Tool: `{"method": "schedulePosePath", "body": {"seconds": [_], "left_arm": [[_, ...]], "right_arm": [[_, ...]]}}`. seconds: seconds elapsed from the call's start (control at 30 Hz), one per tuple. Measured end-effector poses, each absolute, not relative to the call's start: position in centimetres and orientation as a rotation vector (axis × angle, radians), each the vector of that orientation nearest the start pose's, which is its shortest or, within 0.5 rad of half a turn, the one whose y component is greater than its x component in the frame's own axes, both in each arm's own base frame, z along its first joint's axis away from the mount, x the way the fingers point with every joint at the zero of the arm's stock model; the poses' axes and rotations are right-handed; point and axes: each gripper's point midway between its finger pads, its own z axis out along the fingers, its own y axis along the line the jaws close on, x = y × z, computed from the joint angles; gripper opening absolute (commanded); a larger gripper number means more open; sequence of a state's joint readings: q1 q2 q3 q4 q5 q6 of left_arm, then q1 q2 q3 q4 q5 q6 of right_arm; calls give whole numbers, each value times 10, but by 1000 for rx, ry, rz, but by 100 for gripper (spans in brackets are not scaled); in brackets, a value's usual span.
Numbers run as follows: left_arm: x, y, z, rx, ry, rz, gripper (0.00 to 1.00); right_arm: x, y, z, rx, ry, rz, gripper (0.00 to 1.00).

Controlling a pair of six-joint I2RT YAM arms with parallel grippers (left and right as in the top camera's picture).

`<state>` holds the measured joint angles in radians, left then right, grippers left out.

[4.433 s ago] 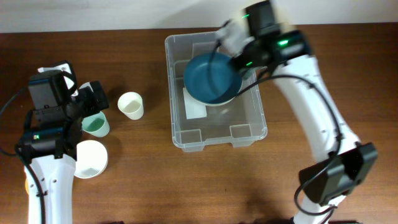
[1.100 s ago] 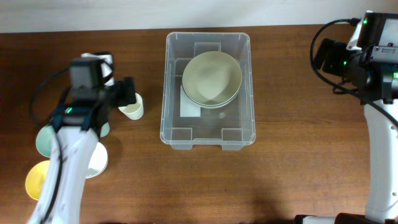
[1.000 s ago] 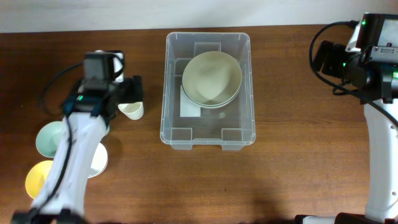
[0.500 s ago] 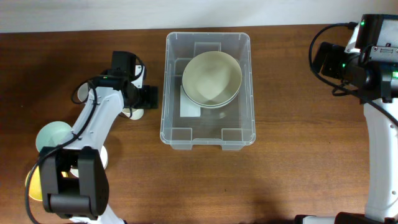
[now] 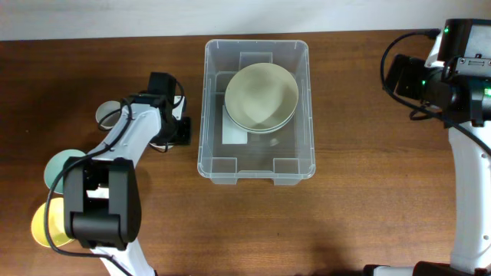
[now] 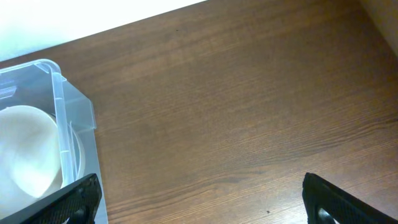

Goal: Pack container
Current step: 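Grasp the white cup with the left gripper, then carry the white cup into the bin's front right corner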

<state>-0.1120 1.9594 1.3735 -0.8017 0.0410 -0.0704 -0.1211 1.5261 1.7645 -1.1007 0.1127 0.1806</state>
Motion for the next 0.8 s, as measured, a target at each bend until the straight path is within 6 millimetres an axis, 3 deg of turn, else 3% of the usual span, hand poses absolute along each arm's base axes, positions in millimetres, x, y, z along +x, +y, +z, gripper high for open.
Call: {"method": "schedulePosePath", "body": {"seconds": [0.13, 0.27, 0.4, 0.57, 0.7, 0.8], "left_arm": [[403, -44, 34, 60, 2951, -18, 3], [413, -41, 50, 54, 2927, 17, 1], [428, -41, 83, 50, 2892, 23, 1], [434, -47, 140, 68, 2872, 22, 1], [430, -71, 180, 142, 2847, -4, 1], [426, -117, 210, 275, 2777, -74, 1]], "right_arm": [[386, -66, 307, 415, 2393, -110, 99], [386, -66, 307, 415, 2394, -110, 100], [386, -66, 307, 415, 2396, -110, 100], [386, -66, 307, 416, 2397, -110, 100], [386, -66, 307, 415, 2396, -111, 100], [386, -66, 307, 415, 2397, -111, 100]]}}
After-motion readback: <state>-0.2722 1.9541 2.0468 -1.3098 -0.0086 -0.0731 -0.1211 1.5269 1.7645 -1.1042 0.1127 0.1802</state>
